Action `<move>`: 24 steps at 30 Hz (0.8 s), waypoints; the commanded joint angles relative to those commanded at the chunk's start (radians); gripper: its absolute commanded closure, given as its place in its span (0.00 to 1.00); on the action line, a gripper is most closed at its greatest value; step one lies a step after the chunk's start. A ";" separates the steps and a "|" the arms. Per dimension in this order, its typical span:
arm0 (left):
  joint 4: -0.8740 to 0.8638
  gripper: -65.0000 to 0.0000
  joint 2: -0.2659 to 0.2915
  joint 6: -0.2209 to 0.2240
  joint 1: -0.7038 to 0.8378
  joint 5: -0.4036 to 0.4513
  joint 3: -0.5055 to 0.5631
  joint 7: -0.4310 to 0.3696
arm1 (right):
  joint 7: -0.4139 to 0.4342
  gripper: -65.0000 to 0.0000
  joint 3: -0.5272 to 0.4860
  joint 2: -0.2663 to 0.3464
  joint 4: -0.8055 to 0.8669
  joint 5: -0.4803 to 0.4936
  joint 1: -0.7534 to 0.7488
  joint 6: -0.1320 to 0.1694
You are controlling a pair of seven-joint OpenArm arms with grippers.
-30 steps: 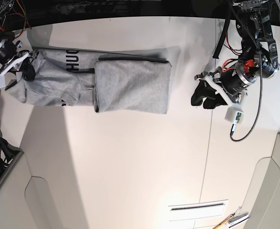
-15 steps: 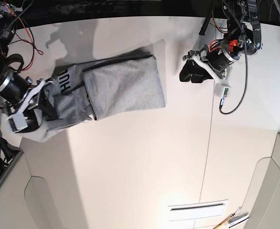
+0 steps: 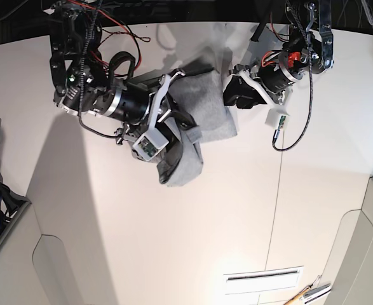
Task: Fold the T-shirt properly
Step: 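Grasp the folded bundle with both grippers and flip it over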
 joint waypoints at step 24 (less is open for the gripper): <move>0.341 1.00 -0.038 -0.113 0.040 -0.224 -0.269 0.150 | 0.161 0.73 -0.073 -0.001 0.080 -0.206 0.052 -0.116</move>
